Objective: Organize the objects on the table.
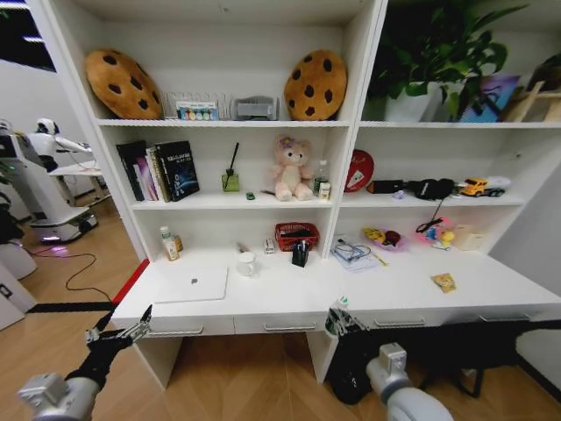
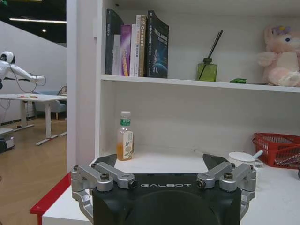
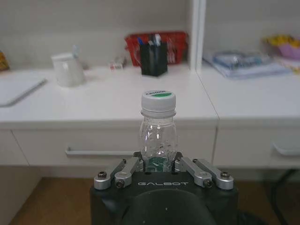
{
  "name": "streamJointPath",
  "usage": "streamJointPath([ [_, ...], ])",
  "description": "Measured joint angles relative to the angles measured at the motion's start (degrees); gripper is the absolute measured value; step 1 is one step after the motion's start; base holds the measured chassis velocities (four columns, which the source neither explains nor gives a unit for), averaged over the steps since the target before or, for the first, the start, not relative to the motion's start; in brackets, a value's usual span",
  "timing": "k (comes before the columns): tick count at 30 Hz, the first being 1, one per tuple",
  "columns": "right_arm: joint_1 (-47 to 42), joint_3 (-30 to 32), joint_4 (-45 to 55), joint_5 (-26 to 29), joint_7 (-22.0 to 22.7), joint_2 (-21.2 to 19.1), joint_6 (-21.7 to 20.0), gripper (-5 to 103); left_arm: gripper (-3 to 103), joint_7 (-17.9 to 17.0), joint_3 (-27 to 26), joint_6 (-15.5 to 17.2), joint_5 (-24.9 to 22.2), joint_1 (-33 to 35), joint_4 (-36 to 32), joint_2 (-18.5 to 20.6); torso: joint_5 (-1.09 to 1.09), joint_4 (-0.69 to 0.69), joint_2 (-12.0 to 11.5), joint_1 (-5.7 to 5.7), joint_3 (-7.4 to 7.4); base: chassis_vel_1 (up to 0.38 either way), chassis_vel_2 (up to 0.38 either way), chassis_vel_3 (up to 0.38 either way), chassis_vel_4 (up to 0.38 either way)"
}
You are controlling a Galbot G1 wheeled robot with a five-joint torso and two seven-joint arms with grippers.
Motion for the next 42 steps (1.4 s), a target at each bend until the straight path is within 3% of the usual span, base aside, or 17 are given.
streamJointPath([
  [2,0.2,0.3,-4.6,0.6,0.1,1.0,-0.6,24,100,0.0,0.0,0.0,0.0,0.0,0.0,0.0,0.05,-0.03,0.0,0.01,0.0,-0.001,-0.054,-0.049,0.004],
  [5,2.7,0.8,-19.2,-1.4,-2.2,2.4,-0.7,24,100,0.0,0.0,0.0,0.0,0.0,0.0,0.0,0.04,0.03,-0.1,0.12,0.04,-0.057,0.012,0.062,-0.028],
  [7,3.2,0.8,-21.2,-2.1,-2.6,2.7,-0.7,24,100,0.0,0.0,0.0,0.0,0.0,0.0,0.0,0.07,0.04,-0.1,0.13,0.04,-0.042,0.055,0.104,-0.02],
  [10,4.4,0.7,-31.9,-8.3,-3.9,4.8,0.9,24,100,0.0,0.0,0.0,0.0,0.0,0.0,0.0,0.05,0.03,-0.1,0.13,0.04,-0.034,0.066,0.06,-0.026],
  [16,6.4,1.8,-42.5,-15.4,-6.4,6.8,4.1,24,100,0.0,0.0,0.0,0.0,0.0,0.0,0.0,0.05,0.02,0.0,0.05,0.02,0.0,0.0,0.0,0.0],
  [28,9.9,2.6,-43.8,-14.1,-8.9,5.8,4.0,24,100,0.0,0.0,0.0,0.0,0.0,0.0,0.0,0.04,0.04,0.0,0.07,0.02,-0.029,-0.024,0.036,0.028],
  [42,8.7,2.6,-42.8,-13.4,-9.0,4.6,6.6,24,100,0.0,0.0,0.0,0.0,0.0,0.0,0.0,0.05,0.04,0.0,0.07,0.02,-0.204,-0.225,0.225,0.21],
])
